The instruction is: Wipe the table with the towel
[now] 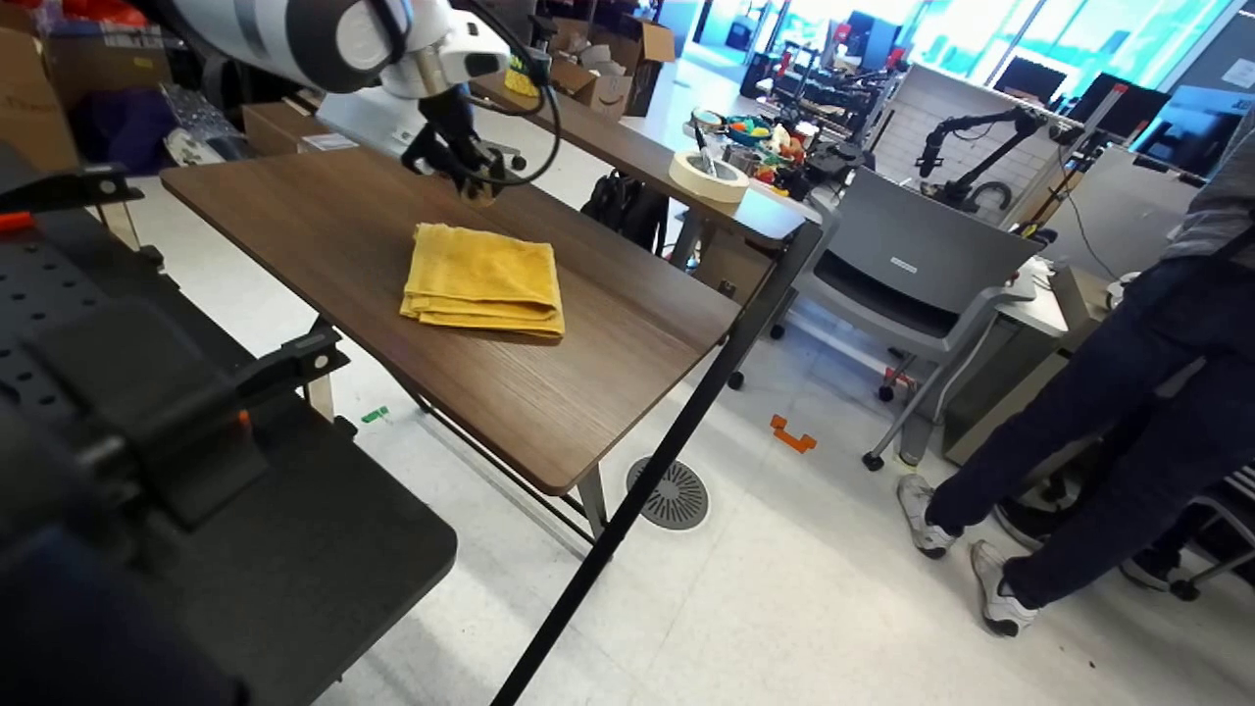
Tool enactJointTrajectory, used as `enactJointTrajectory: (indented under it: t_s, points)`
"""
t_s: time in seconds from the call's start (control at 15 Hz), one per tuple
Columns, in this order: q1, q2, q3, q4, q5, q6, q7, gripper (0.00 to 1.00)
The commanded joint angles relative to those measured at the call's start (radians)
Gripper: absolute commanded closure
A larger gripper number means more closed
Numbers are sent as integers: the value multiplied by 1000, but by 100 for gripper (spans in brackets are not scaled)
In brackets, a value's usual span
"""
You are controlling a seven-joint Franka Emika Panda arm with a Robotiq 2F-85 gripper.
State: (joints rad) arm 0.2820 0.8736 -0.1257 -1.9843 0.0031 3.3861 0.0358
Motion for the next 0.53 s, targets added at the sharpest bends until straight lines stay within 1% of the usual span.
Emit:
enactJointTrajectory:
  t_s: [0.0, 0.07, 0.2, 0.27, 0.33, 0.47]
  points:
    - [-3, -20, 91, -46, -58, 139, -73, 96]
    - [-37, -1, 137, -26, -98, 165, -88, 96]
    - [-117, 60, 219, 50, -189, 177, -123, 96]
    - [-218, 90, 314, 105, -310, 112, -89, 96]
    - [-271, 132, 377, 153, -377, 75, -74, 96]
    - [-419, 228, 529, 236, -525, -6, -79, 96]
